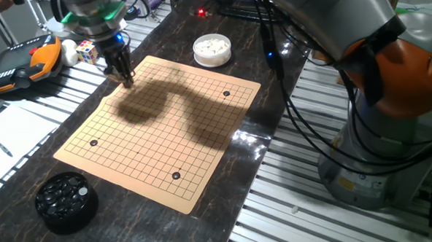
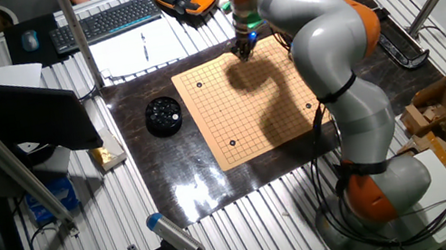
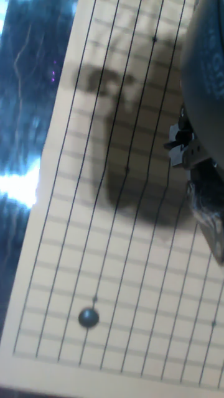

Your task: Play the first move as black on the 3-4 point in the upper right corner of the Go board

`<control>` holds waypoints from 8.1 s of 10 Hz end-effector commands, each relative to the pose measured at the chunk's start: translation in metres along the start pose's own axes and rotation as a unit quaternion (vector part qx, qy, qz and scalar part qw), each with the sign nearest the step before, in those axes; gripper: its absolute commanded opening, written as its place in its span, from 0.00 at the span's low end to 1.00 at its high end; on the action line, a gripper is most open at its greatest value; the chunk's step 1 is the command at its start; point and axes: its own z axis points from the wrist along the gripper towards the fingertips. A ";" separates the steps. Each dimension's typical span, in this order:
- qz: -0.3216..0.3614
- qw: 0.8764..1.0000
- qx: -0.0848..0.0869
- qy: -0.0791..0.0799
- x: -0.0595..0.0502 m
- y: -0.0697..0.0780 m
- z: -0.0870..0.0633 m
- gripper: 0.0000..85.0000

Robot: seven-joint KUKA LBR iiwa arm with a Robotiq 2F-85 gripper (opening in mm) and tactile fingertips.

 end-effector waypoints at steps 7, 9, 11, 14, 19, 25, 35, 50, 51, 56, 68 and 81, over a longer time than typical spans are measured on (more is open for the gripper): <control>0.009 1.000 0.002 0.000 0.008 -0.065 0.008 0.02; 0.007 1.000 0.017 0.004 0.009 -0.068 0.008 0.02; 0.003 1.000 0.006 0.004 0.007 -0.066 0.011 0.01; 0.028 0.999 -0.020 0.007 0.007 -0.066 0.011 0.01; 0.070 0.997 -0.016 -0.004 0.007 -0.066 0.011 0.02; 0.051 0.998 -0.039 -0.006 0.006 -0.106 0.031 0.02; 0.038 0.998 -0.037 -0.021 0.003 -0.116 0.064 0.02; 0.035 0.998 -0.046 -0.021 0.002 -0.125 0.078 0.17; 0.035 0.998 -0.048 -0.019 0.002 -0.125 0.078 0.16; 0.036 0.998 -0.051 -0.013 0.002 -0.127 0.077 0.22; 0.038 0.998 -0.051 -0.011 0.003 -0.134 0.074 0.31; 0.039 0.999 -0.032 -0.005 0.002 -0.124 0.023 0.04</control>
